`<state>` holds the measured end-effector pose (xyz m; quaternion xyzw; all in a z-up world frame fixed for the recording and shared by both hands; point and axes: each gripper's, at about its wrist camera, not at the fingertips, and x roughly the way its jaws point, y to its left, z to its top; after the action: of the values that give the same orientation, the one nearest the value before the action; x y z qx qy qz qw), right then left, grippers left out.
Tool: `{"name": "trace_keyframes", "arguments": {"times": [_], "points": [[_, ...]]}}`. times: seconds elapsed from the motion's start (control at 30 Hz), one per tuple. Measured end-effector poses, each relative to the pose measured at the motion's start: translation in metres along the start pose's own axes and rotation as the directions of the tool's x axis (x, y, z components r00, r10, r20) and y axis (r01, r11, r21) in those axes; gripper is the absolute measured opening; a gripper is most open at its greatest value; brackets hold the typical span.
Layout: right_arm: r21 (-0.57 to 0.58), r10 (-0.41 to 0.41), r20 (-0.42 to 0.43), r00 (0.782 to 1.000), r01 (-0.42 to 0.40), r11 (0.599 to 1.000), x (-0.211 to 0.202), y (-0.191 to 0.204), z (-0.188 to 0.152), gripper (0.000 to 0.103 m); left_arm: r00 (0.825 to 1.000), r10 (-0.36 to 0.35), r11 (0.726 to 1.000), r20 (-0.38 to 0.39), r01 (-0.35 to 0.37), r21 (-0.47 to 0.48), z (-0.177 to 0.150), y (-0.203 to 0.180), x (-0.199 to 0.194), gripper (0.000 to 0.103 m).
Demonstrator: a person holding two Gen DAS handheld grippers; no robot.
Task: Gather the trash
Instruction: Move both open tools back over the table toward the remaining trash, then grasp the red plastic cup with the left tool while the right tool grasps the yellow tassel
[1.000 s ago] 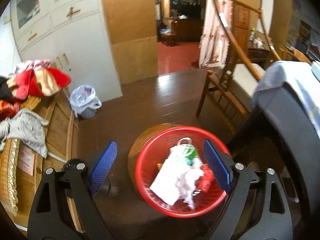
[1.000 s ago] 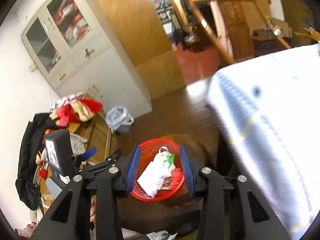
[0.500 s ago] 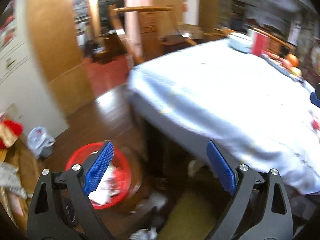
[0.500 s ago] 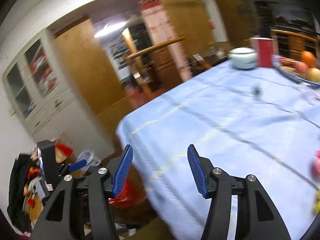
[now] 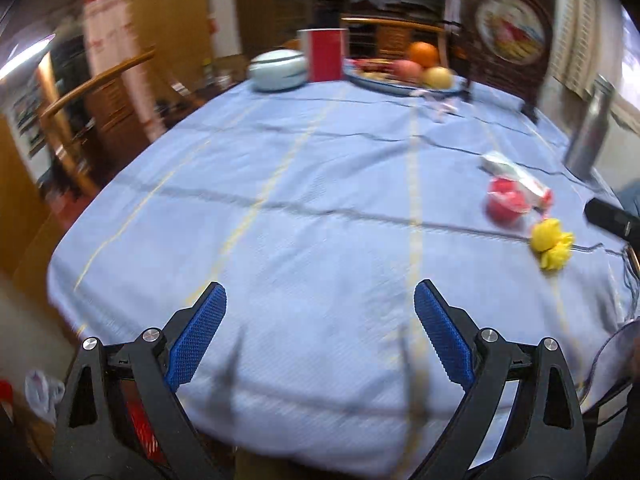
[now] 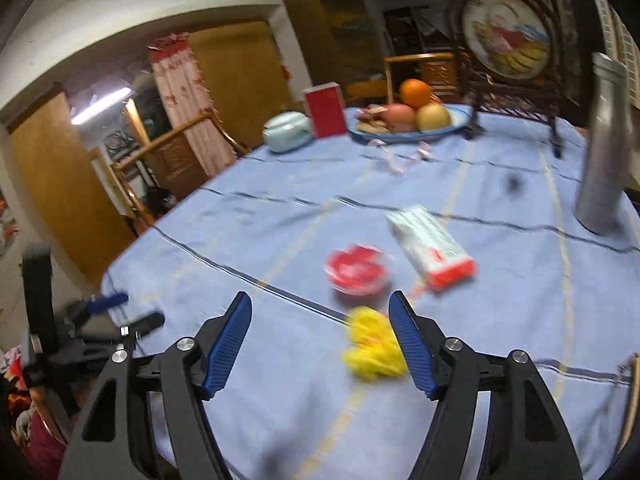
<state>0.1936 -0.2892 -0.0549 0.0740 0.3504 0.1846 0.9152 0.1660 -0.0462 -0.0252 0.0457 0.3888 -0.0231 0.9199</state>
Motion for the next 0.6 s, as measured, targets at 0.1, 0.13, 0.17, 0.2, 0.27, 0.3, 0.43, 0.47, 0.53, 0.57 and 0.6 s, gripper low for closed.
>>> {"name": "trace_keyframes", "arguments": {"times": [0.1,0.13,0.17,0.2,0.27,0.3,0.43,0.47,0.53,0.57,0.6], "points": [[-0.013,-0.01,-0.042,0.999,0.01,1.0,0.006,-0.009,-0.007,0.071,0.999,-0.038,0.998,-0.009,0.039,0.056,0.018,-0.032,0.015,0.092],[-0.022,-0.015,-0.057,0.998,0.014,1.0,0.009,-0.007,-0.007,0.071,0.999,-0.05,0.996,-0.013,0.051,0.069,0.024,-0.041,0.02,0.092],[-0.03,-0.023,-0.069,0.997,0.021,0.999,0.01,-0.006,-0.008,0.072,0.998,-0.06,0.995,-0.02,0.061,0.085,0.03,-0.05,0.027,0.092],[-0.04,-0.037,-0.091,0.995,0.034,0.999,0.016,-0.008,-0.008,0.072,0.998,-0.062,0.993,-0.024,0.065,0.098,0.032,-0.057,0.029,0.092],[-0.041,-0.05,-0.125,0.991,0.045,0.998,0.019,-0.011,-0.01,0.072,0.998,-0.062,0.991,-0.028,0.065,0.114,0.037,-0.065,0.034,0.092],[-0.035,-0.055,-0.148,0.987,0.05,0.998,0.025,-0.013,-0.01,0.072,0.998,-0.061,0.991,-0.03,0.064,0.119,0.04,-0.068,0.037,0.092],[-0.021,-0.029,-0.192,0.981,0.025,0.999,0.042,-0.015,-0.009,0.066,0.995,-0.086,0.99,-0.041,0.09,0.111,0.048,-0.071,0.044,0.092],[-0.019,0.002,-0.194,0.981,-0.005,1.0,0.042,-0.016,-0.008,0.031,0.994,-0.096,0.989,-0.044,0.1,0.111,0.048,-0.071,0.044,0.092],[-0.015,-0.007,-0.157,0.988,0.005,1.0,0.034,-0.019,-0.007,0.021,0.99,-0.126,0.984,-0.056,0.132,0.122,0.051,-0.076,0.046,0.092],[-0.011,-0.019,-0.127,0.992,0.018,1.0,0.027,-0.021,-0.007,0.021,0.988,-0.14,0.98,-0.062,0.147,0.131,0.052,-0.08,0.047,0.092],[0.004,-0.047,-0.095,0.994,0.047,0.999,0.019,-0.027,-0.007,0.021,0.985,-0.156,0.976,-0.068,0.165,0.144,0.054,-0.086,0.049,0.092]]}}
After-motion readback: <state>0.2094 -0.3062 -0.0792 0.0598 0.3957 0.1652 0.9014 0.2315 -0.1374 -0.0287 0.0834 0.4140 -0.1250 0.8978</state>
